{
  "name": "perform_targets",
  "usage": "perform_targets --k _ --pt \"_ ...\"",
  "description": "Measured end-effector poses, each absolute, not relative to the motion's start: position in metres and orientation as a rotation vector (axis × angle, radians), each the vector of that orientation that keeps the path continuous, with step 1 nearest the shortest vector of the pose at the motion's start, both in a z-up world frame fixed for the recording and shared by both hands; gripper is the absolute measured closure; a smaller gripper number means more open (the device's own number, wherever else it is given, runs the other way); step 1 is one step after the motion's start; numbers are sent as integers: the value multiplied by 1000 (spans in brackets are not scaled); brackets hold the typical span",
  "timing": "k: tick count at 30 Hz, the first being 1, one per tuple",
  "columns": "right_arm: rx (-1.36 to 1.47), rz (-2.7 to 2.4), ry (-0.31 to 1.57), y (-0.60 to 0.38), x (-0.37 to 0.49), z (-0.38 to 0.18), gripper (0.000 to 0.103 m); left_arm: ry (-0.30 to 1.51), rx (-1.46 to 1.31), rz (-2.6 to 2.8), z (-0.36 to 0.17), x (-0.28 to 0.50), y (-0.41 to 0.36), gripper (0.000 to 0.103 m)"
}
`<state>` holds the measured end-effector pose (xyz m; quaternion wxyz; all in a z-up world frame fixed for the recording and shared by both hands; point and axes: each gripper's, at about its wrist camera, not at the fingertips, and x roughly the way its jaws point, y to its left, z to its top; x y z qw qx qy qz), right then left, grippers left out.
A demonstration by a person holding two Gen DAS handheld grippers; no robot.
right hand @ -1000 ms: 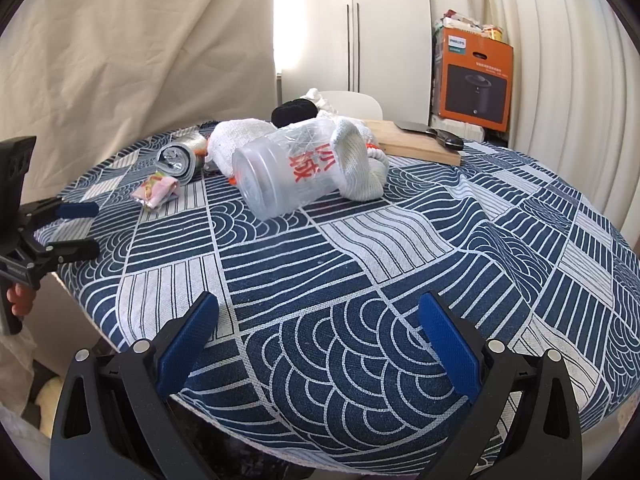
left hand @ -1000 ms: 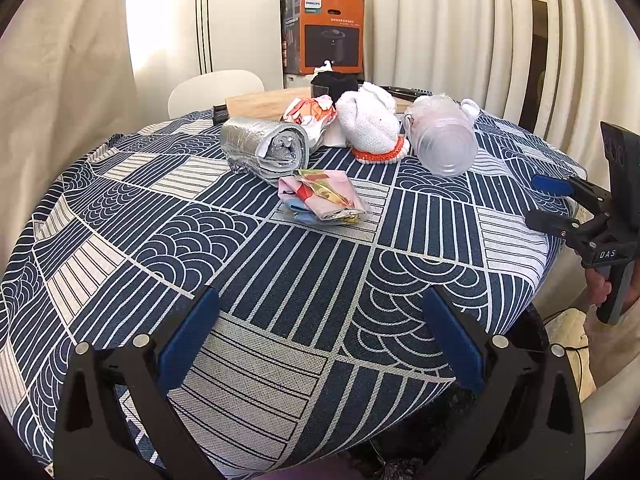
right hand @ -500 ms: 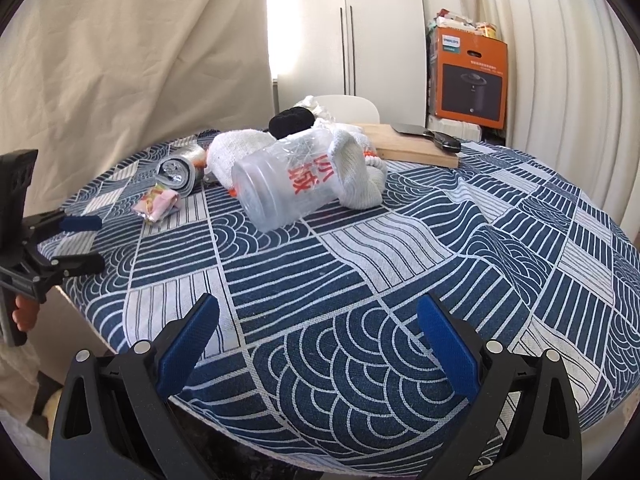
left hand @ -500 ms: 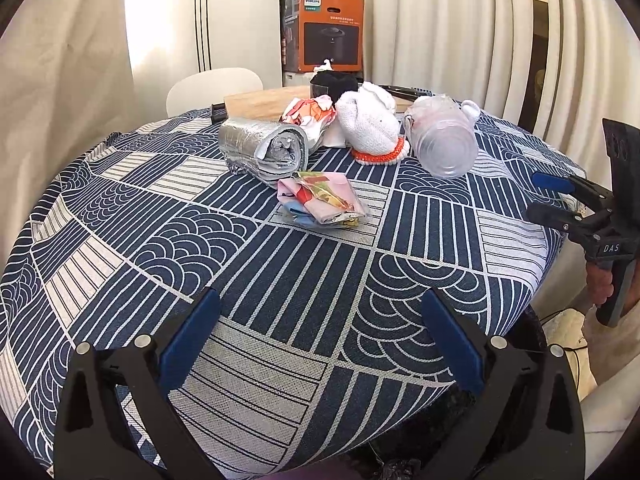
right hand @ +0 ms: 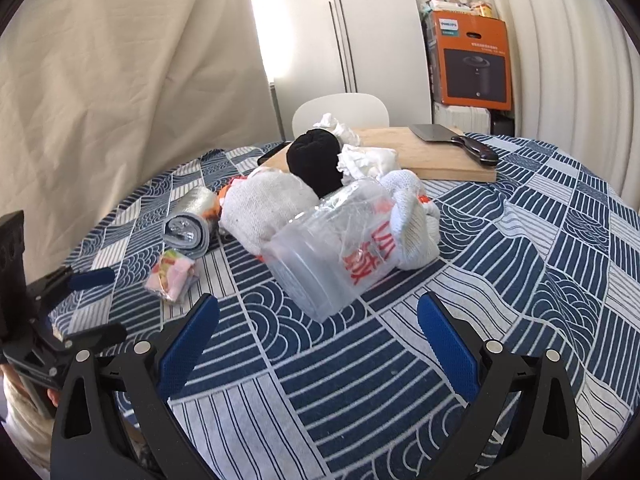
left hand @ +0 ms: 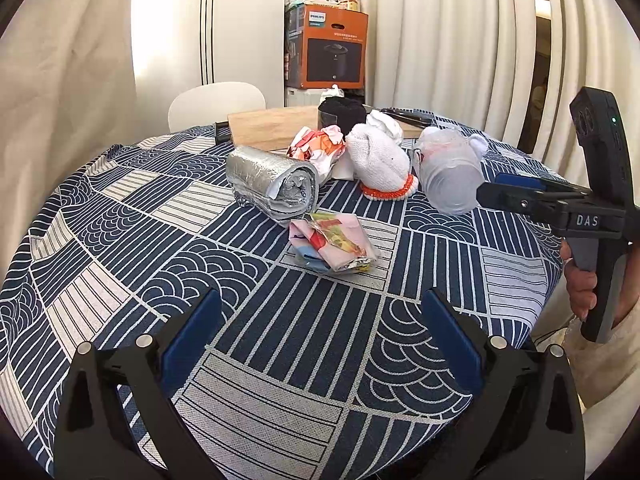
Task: Collect trash
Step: 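Grasp the pink snack wrapper with the left gripper while the right gripper grasps the clear bottle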
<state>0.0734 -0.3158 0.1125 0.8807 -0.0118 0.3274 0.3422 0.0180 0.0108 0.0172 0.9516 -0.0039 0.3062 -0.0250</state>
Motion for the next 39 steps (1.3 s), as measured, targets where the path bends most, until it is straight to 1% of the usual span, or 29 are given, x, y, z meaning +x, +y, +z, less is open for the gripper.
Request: perform_targets --k 5,6,7,9,14,22,23,25,30,33,34,35,36,37,38,39 --pt "43 685 761 -299 97 109 8 624 -12 -85 17 20 12 5" --pt "49 684 769 -299 101 108 11 622 -5 -87 17 20 11 5" --pt "59 687 780 -298 106 107 28 621 -2 -91 18 20 11 5" --pt "90 696 793 -299 111 105 28 622 -7 -114 18 21 9 5" --pt "57 721 759 -301 104 107 29 615 -7 -113 20 22 5 5" --pt "-6 771 637 -322 70 119 30 642 -22 -95 21 37 -1 5" --pt "-14 776 621 -326 66 122 33 650 -30 -97 21 40 -1 5" --pt "-32 796 612 -330 61 126 50 670 -58 -93 20 46 0 5" --pt "-62 792 637 -334 62 119 49 705 -77 -50 18 59 -2 5" --pt "-54 804 646 -337 63 114 49 731 -97 -47 17 66 -1 10" --pt "-50 809 644 -338 63 114 47 738 -101 -45 17 68 -1 12" --pt "-46 816 643 -340 63 114 44 745 -100 -39 16 71 -1 14" --pt "-40 819 639 -342 63 114 40 752 -96 -29 16 73 -1 19" --pt "-32 818 632 -344 63 115 31 761 -90 -19 15 76 -2 26" --pt "-23 816 625 -347 63 115 24 767 -82 -7 14 78 -2 30" --pt "-14 819 624 -349 63 116 21 768 -62 13 14 79 -3 40"
